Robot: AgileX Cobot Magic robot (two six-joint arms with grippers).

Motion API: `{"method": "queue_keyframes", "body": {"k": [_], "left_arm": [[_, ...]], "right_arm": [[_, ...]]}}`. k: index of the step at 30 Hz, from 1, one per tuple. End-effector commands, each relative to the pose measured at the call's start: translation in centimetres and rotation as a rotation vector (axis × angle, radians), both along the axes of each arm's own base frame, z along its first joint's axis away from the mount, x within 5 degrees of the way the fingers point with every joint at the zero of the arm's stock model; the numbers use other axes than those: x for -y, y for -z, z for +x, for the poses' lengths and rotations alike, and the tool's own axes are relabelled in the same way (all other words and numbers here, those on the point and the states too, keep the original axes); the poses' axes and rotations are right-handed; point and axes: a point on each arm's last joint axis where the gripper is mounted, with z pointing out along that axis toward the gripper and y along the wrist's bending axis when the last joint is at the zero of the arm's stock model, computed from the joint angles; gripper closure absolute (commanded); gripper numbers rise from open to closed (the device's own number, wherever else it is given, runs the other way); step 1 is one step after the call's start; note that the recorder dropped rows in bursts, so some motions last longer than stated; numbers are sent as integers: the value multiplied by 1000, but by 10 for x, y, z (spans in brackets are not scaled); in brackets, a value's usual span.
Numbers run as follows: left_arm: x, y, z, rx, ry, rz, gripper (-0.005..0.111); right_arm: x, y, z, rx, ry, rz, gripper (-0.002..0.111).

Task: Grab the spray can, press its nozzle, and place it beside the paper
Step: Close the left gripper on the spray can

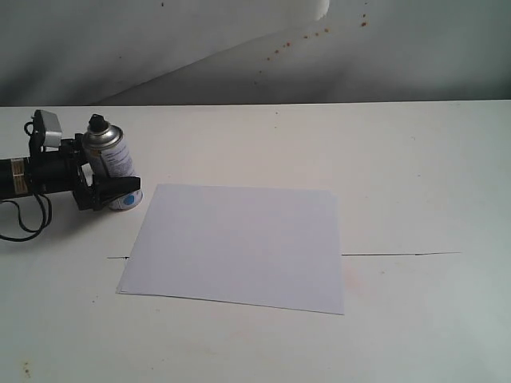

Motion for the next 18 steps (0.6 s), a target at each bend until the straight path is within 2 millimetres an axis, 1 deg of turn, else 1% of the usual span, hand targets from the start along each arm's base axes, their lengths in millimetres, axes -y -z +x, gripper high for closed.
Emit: {"method": "queue_keyframes", "body": {"k": [1,6,18], "left_arm": [[8,-2,1,8,10,-15,6],[11,-2,1,8,16,-15,6],[11,-1,0,4,29,-6,6]], "right_arm": [[0,0,0,5,3,-9,108],[0,0,0,5,3,-9,108],[0,0,0,5,3,-9,108]]}}
